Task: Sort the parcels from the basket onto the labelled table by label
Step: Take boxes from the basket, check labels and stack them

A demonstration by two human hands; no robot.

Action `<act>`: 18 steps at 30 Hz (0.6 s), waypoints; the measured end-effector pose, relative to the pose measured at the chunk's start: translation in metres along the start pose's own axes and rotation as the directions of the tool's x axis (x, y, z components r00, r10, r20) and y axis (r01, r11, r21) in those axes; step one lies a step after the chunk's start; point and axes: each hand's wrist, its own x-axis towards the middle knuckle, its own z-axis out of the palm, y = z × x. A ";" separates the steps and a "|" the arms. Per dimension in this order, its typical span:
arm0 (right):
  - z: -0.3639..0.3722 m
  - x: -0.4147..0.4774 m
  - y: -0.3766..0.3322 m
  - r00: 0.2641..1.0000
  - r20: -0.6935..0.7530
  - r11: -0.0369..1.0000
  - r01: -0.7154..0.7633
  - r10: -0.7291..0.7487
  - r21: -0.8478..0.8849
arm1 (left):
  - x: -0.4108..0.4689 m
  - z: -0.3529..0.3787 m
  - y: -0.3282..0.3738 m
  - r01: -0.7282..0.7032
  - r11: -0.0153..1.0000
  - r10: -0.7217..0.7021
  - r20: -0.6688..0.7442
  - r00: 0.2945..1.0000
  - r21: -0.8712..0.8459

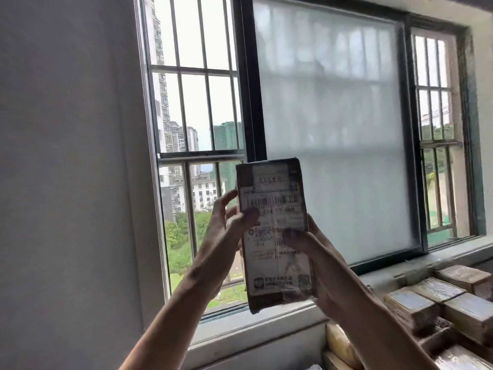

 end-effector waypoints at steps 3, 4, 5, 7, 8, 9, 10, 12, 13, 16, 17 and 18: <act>-0.005 -0.002 0.000 1.000 0.017 1.000 0.025 -0.025 0.007 | -0.002 0.003 0.000 -0.021 0.999 0.022 -0.023 0.999 0.024; -0.006 -0.002 0.000 0.999 0.018 1.000 0.029 -0.029 0.007 | -0.003 0.004 0.000 -0.025 0.999 0.026 -0.024 0.999 0.035; -0.008 -0.002 0.001 0.999 0.020 1.000 0.031 -0.031 0.006 | -0.005 0.005 0.000 -0.022 0.999 0.024 -0.028 0.999 0.041; -0.010 -0.004 0.004 0.999 0.032 1.000 0.031 -0.031 0.007 | -0.007 0.007 0.001 -0.004 0.998 0.007 -0.047 0.999 0.057; -0.010 -0.007 0.005 0.999 0.029 1.000 0.027 -0.027 0.013 | -0.008 0.007 0.000 0.006 0.998 -0.003 -0.052 0.999 0.067; -0.011 -0.011 0.006 0.999 0.024 0.999 0.022 -0.023 0.023 | -0.010 0.009 -0.001 0.021 0.997 -0.017 -0.050 0.999 0.074; -0.012 -0.016 0.005 1.000 0.022 0.999 0.021 -0.021 0.025 | -0.012 0.011 -0.001 0.035 0.996 -0.032 -0.038 0.999 0.080; -0.019 -0.028 0.002 1.000 0.001 1.000 0.019 -0.019 0.004 | -0.016 0.020 -0.001 0.060 0.994 -0.060 -0.003 0.998 0.092; -0.023 -0.035 0.000 1.000 -0.022 1.000 0.009 -0.009 -0.008 | -0.020 0.027 -0.002 0.073 0.993 -0.074 0.013 0.997 0.093; -0.038 -0.061 -0.012 0.996 -0.090 0.999 -0.017 0.014 -0.032 | -0.034 0.054 0.001 0.110 0.991 -0.115 0.075 0.990 0.074; -0.040 -0.070 -0.016 0.993 -0.113 0.999 -0.024 0.019 -0.041 | -0.040 0.062 0.003 0.121 0.990 -0.127 0.094 0.987 0.067; -0.041 -0.079 -0.019 0.990 -0.136 0.999 -0.035 0.029 -0.039 | -0.046 0.070 0.006 0.132 0.990 -0.137 0.113 0.984 0.056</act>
